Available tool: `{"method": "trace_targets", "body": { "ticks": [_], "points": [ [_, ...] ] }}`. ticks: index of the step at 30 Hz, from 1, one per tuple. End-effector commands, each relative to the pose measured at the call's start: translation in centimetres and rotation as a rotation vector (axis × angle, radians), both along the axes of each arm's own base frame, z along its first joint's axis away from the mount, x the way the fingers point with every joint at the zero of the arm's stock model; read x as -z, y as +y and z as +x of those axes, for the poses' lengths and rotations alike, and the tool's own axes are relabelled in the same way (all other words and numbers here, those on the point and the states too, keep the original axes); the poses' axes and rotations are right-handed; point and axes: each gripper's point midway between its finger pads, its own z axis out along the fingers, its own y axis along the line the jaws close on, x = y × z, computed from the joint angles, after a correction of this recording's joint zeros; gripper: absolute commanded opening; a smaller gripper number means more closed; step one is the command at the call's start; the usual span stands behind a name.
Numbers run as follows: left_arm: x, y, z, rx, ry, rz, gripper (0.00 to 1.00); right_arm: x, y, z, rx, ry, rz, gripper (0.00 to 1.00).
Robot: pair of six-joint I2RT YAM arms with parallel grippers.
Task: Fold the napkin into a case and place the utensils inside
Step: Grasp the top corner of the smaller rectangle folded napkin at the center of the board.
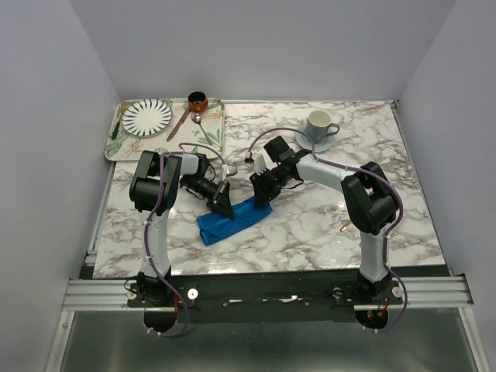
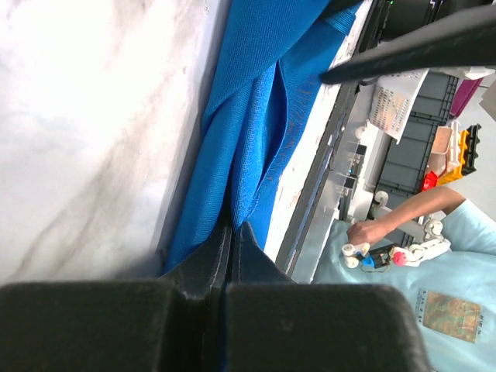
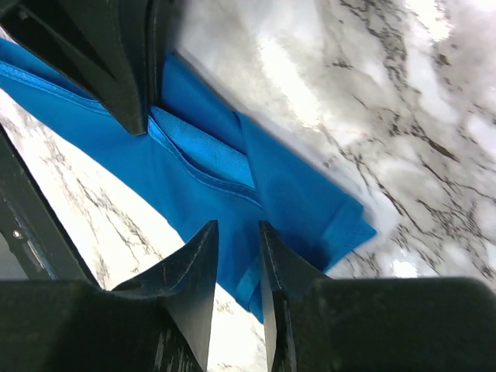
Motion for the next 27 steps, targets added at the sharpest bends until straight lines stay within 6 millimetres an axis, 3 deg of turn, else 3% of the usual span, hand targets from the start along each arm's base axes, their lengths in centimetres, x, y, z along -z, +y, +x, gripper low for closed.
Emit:
{"method": "trace_targets", "body": {
  "ticks": [1,4,9,12,16,23,27],
  "points": [
    [2.4,0.8,0.5,0.023,-0.062,0.052,0.00,-3.0,0.4,0.2,0.016,-0.010,0.052,0.35],
    [2.4,0.8,0.5,0.021,-0.059,0.051,0.00,-4.4,0.2,0.9,0.044,-0.080,0.067,0.33],
    [2.5,0.7,0.6,0.016,-0.057,0.051,0.00,-4.2,-1.1,2.0,0.078,-0.195,0.006,0.24],
    [2.5,0.7,0.7,0.014,-0.057,0.054,0.00,-4.0,-1.6,2.3,0.071,-0.247,-0.015,0.23],
    [2.5,0.7,0.8,0.013,-0.062,0.054,0.00,-3.9,-1.9,1.8,0.011,-0.325,-0.034,0.22],
    [2.5,0.6,0.9,0.008,-0.050,0.053,0.00,-3.1,-0.7,-1.0,-0.161,-0.395,-0.034,0.22],
    [2.6,0.6,0.9,0.010,-0.046,0.054,0.00,-1.8,-0.3,-0.5,-0.165,-0.402,-0.053,0.22]
  ]
}}
